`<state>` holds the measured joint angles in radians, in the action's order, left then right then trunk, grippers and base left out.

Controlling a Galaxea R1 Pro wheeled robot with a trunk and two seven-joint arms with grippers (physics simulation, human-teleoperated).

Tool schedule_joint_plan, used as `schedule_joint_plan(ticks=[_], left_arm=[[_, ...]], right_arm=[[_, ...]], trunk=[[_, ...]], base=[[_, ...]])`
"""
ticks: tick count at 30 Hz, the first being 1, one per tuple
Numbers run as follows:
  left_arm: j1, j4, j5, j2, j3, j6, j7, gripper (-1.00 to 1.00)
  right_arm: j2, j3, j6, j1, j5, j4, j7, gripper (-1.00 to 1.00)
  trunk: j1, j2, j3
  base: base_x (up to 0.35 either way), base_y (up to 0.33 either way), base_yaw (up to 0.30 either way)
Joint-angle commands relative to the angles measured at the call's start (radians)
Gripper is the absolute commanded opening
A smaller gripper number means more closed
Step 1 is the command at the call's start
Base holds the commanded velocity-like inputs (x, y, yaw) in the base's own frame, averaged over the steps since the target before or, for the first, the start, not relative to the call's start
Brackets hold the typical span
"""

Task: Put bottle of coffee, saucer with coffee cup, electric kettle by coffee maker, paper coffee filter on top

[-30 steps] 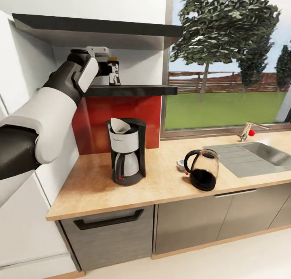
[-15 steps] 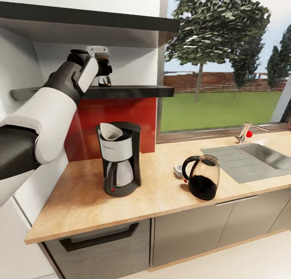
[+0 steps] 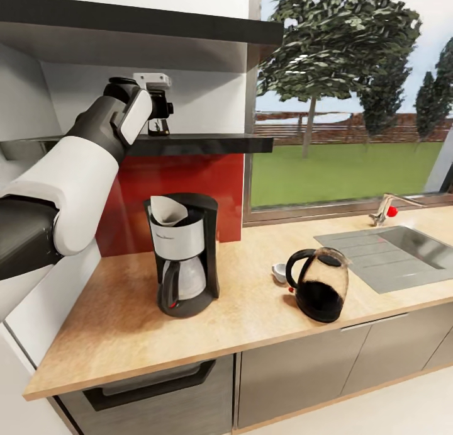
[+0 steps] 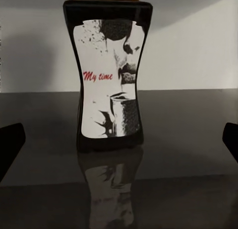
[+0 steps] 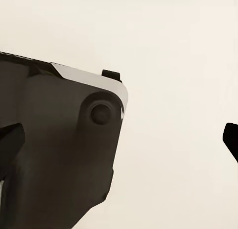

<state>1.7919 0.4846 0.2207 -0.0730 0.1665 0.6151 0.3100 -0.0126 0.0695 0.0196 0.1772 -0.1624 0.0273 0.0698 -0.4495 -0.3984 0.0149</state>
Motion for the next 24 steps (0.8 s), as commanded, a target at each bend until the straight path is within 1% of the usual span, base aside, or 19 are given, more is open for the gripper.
schedule_joint_plan(ticks=[1,6,15,17,18,19,24], left_arm=[[0.000,0.001,0.010,0.001,0.007,0.003,0.009,1.00],[0.000,0.001,0.010,0.001,0.007,0.003,0.011,1.00],[0.000,0.000,0.009,0.002,0.007,0.002,0.013,1.00],[0.000,0.000,0.009,0.005,0.007,0.002,0.013,1.00],[0.000,0.000,0.010,0.012,0.007,0.002,0.014,1.00],[0.000,0.000,0.011,0.015,0.007,0.002,0.014,1.00],[0.000,0.000,0.011,0.022,0.007,0.002,0.014,1.00]], right_arm=[[0.000,0.007,0.002,0.001,-0.005,-0.001,0.005,1.00],[0.000,0.007,0.002,0.001,-0.005,-0.001,0.005,1.00],[0.000,0.007,0.002,0.001,-0.005,-0.001,0.005,1.00],[0.000,0.007,0.002,0.001,-0.005,-0.001,0.005,1.00],[0.000,0.007,0.002,0.001,-0.005,-0.001,0.004,1.00],[0.000,0.007,0.002,0.001,-0.005,-0.001,0.004,1.00],[0.000,0.007,0.002,0.001,-0.005,-0.001,0.004,1.00]], trunk=[[-0.001,-0.002,0.002],[-0.001,-0.002,0.002],[-0.001,-0.002,0.002],[-0.001,-0.002,0.002],[-0.001,-0.002,0.002],[-0.001,-0.002,0.002],[-0.001,-0.002,0.002]], base=[[0.005,0.000,0.000],[0.046,0.000,0.000],[0.228,0.036,0.000],[0.083,0.009,0.000],[0.032,0.002,0.000],[0.075,0.026,0.000],[0.160,0.107,0.000]])
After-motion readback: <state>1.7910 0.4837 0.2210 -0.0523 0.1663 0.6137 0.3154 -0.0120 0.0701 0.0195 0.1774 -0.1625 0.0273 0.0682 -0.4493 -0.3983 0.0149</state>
